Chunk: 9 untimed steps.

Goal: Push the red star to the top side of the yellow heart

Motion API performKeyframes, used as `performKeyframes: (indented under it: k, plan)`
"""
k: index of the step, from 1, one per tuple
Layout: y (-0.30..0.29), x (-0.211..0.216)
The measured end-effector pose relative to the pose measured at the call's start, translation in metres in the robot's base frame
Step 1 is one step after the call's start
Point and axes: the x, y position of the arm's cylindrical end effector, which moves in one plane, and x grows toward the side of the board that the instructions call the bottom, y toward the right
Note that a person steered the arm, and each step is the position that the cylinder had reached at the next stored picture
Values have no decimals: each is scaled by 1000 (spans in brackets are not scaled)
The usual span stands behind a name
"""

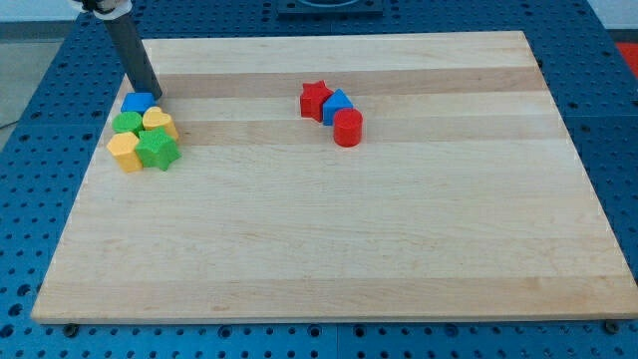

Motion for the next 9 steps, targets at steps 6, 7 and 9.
performKeyframes:
  k: [6, 7, 9]
  plan:
    - [274, 17]
    - [223, 17]
    - [173, 31]
